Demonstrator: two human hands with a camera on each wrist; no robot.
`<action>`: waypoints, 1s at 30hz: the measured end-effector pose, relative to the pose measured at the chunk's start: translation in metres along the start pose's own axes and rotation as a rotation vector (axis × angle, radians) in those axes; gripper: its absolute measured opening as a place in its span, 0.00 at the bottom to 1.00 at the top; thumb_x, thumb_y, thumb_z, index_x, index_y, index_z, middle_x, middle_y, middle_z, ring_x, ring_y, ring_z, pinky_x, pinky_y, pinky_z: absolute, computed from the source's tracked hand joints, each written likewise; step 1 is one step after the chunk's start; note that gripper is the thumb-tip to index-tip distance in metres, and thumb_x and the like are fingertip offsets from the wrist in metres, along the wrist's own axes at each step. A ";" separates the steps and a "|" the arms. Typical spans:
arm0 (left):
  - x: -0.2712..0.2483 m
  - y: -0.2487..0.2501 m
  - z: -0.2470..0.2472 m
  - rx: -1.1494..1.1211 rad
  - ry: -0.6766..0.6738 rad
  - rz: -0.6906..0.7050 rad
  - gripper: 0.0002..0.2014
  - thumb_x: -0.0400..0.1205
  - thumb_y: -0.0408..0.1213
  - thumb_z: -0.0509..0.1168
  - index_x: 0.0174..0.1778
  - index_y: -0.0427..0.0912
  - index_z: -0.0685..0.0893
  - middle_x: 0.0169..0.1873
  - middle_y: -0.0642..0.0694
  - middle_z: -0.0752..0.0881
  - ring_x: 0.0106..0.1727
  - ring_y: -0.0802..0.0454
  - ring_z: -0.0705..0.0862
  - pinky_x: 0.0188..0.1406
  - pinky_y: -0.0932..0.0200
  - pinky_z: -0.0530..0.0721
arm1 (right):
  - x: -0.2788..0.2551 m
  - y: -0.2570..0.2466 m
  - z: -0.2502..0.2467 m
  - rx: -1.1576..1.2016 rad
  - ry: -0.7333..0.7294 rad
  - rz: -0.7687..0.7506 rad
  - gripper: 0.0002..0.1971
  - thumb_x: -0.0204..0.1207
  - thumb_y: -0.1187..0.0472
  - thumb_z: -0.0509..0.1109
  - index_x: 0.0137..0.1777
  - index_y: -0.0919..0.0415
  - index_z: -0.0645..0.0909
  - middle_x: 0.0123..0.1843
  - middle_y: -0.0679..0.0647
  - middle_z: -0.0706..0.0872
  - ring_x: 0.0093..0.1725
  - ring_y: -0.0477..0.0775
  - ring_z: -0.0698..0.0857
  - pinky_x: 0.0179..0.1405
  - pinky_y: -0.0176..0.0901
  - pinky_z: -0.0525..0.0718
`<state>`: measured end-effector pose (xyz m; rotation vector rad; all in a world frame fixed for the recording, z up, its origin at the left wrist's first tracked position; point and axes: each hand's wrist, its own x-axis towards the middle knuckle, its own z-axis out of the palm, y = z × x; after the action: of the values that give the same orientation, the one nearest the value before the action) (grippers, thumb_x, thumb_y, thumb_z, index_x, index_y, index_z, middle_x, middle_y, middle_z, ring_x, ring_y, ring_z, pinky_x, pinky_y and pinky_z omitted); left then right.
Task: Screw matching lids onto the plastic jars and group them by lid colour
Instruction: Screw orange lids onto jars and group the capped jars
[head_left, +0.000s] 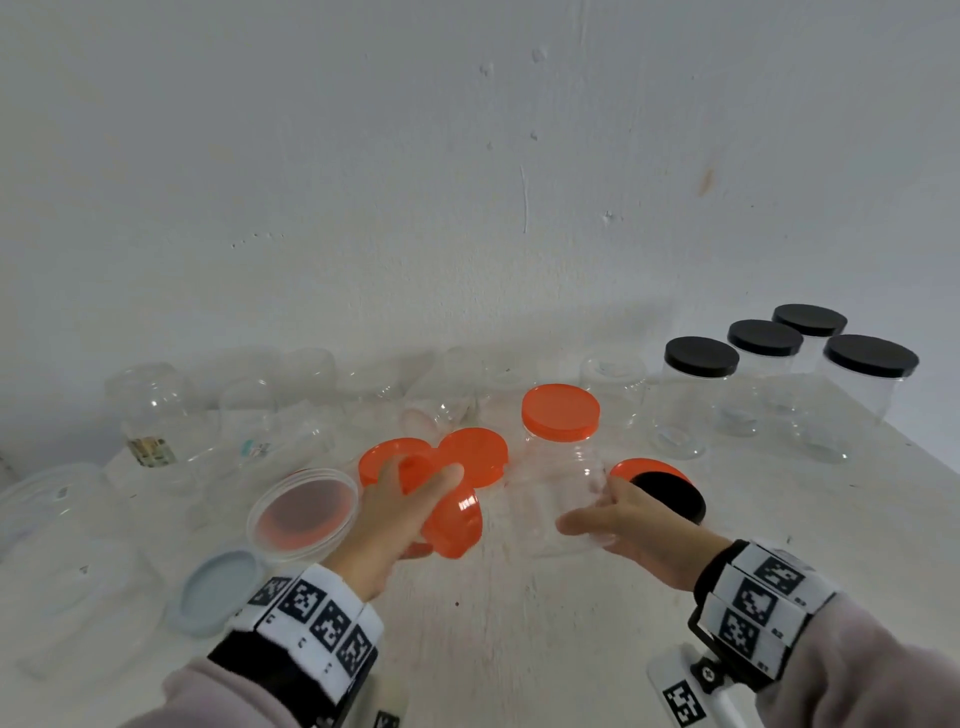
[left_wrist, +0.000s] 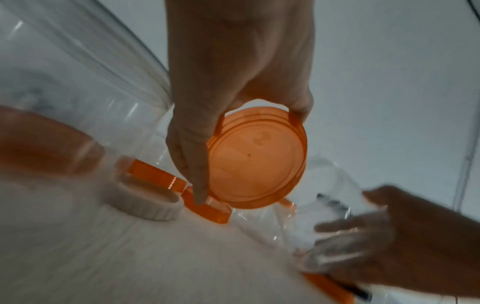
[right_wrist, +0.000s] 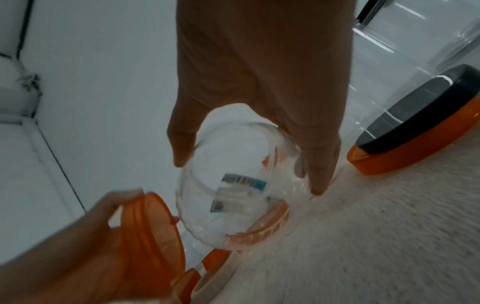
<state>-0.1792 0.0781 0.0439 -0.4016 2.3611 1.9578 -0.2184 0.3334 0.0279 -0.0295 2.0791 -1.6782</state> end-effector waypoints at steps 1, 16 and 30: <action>0.001 0.005 0.001 -0.106 -0.007 -0.010 0.51 0.52 0.69 0.76 0.70 0.54 0.69 0.57 0.48 0.85 0.52 0.47 0.89 0.43 0.50 0.87 | 0.000 -0.001 0.003 -0.035 -0.017 -0.004 0.52 0.39 0.45 0.85 0.68 0.58 0.69 0.59 0.50 0.78 0.63 0.53 0.79 0.72 0.55 0.75; 0.008 0.013 0.008 -0.261 0.106 0.053 0.55 0.52 0.63 0.81 0.72 0.49 0.62 0.65 0.46 0.76 0.66 0.50 0.79 0.69 0.48 0.77 | 0.018 0.010 0.003 -0.357 0.018 0.016 0.56 0.49 0.52 0.90 0.75 0.55 0.61 0.67 0.49 0.73 0.67 0.51 0.73 0.59 0.41 0.74; 0.012 0.010 0.024 -0.160 0.075 0.215 0.43 0.42 0.74 0.76 0.52 0.61 0.77 0.49 0.58 0.84 0.54 0.58 0.82 0.47 0.61 0.77 | 0.015 0.015 0.008 -0.375 -0.080 -0.020 0.55 0.55 0.55 0.88 0.78 0.50 0.57 0.75 0.46 0.68 0.71 0.49 0.70 0.68 0.43 0.72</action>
<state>-0.1960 0.1007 0.0461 -0.2407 2.3902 2.2735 -0.2250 0.3254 0.0074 -0.2329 2.3068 -1.2530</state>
